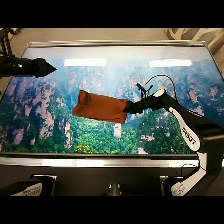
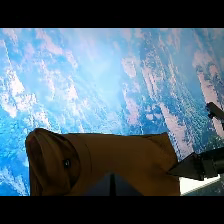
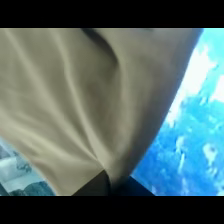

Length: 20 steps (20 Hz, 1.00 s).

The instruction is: Fold the shirts.

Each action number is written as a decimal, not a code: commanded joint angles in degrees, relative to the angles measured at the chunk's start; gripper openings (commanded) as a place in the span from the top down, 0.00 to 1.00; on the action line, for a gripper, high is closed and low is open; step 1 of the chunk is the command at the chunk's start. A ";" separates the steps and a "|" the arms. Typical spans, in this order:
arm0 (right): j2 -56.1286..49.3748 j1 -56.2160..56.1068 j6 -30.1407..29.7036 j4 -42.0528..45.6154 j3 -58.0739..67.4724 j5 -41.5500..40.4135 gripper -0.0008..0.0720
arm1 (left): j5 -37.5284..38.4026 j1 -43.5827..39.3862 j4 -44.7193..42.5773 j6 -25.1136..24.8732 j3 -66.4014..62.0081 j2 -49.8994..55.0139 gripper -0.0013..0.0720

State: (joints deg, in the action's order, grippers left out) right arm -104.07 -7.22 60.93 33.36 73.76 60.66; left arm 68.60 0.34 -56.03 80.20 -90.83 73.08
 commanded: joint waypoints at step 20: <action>24.52 73.61 -4.15 40.68 -16.11 21.84 0.96 | -0.07 -5.73 -0.15 -0.98 0.02 0.04 0.95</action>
State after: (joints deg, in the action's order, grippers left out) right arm -83.13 62.96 56.45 66.65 65.52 83.74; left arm 68.55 -4.95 -56.18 79.29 -90.83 73.08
